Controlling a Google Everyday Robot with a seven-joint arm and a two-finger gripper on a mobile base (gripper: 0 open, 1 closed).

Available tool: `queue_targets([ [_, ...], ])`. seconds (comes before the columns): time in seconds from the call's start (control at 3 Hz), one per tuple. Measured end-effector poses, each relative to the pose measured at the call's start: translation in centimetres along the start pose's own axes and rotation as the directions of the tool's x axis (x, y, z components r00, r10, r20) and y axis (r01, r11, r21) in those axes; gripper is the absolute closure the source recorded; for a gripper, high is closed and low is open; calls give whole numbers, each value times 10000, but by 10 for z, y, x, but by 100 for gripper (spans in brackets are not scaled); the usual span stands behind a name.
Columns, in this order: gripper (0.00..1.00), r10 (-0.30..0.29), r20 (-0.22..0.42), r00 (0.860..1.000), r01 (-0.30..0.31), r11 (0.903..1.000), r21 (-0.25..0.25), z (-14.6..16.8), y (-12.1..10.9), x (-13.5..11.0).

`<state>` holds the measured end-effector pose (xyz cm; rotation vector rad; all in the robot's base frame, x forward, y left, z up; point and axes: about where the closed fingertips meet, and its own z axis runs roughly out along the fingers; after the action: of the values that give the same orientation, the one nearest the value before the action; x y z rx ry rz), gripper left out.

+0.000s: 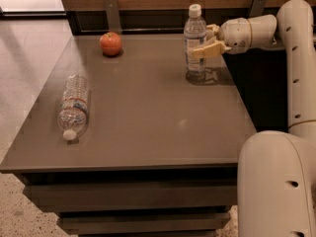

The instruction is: Knock blue plastic bottle over

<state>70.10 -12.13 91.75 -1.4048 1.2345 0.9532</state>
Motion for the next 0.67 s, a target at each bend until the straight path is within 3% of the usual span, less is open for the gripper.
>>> queue_targets([
  [0.33, 100, -625, -535, 9966, 624, 9980, -28, -2, 0, -15],
  [0.67, 100, -1407, -1435, 9796, 1385, 9900, -252, -1, 2, -28],
])
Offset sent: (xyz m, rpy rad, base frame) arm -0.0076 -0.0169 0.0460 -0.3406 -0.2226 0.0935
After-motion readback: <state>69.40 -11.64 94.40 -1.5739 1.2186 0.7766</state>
